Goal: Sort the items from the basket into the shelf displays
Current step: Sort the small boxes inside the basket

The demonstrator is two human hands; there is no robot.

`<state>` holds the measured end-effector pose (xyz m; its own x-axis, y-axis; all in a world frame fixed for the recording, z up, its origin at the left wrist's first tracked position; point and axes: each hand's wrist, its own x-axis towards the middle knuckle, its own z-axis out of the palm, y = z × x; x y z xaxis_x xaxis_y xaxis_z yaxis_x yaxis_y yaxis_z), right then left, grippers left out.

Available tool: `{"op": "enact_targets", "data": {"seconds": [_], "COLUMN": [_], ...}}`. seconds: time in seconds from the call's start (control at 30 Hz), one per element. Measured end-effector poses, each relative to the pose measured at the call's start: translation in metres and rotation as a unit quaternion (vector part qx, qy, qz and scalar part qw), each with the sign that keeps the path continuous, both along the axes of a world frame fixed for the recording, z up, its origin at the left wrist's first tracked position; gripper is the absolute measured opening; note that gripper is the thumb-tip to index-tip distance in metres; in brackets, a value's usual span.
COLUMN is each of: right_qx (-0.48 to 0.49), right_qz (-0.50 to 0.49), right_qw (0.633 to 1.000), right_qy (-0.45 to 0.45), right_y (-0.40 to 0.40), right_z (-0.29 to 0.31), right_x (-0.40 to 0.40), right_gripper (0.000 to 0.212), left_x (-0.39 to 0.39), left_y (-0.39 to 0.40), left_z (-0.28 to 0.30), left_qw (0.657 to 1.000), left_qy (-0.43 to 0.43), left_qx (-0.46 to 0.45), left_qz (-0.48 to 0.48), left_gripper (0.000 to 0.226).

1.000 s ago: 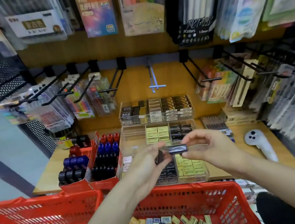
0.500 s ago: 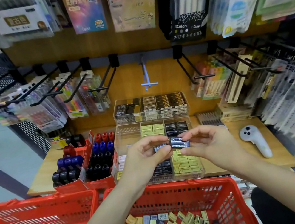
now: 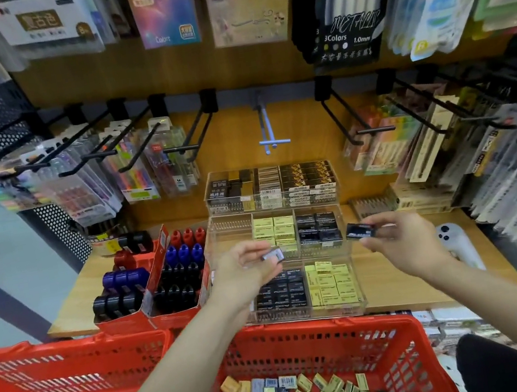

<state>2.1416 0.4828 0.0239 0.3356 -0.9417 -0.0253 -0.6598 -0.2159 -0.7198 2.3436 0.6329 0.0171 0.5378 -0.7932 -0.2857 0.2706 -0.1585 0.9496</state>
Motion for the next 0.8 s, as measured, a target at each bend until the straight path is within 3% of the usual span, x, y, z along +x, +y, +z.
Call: {"op": "enact_targets", "data": {"seconds": [0.2,0.5,0.67,0.8], "right_qx": [-0.11,-0.101,-0.103,-0.132], "right_qz": [0.065,0.089,0.055,0.089], "right_qw": [0.986,0.977,0.986,0.986], "right_qy": [0.11,0.163,0.119,0.047], "right_y": [-0.034,-0.072,-0.065,-0.048], "right_z": [-0.018,-0.041,-0.056,-0.051], "right_x": [0.035,0.104,0.119,0.093], "right_gripper": [0.033,0.035,0.033,0.031], "left_x": [0.021,0.028,0.026,0.023], "left_y": [-0.032,-0.054,-0.052,-0.048], "left_z": [-0.018,-0.039,-0.042,-0.037], "left_qw": [0.995,0.993,0.994,0.985], "left_qy": [-0.094,-0.121,-0.107,-0.154], "left_qx": [0.01,-0.013,-0.037,-0.077], "left_qz": [0.037,-0.002,-0.009,-0.03], "left_gripper": [0.017,0.031,0.025,0.043]}}
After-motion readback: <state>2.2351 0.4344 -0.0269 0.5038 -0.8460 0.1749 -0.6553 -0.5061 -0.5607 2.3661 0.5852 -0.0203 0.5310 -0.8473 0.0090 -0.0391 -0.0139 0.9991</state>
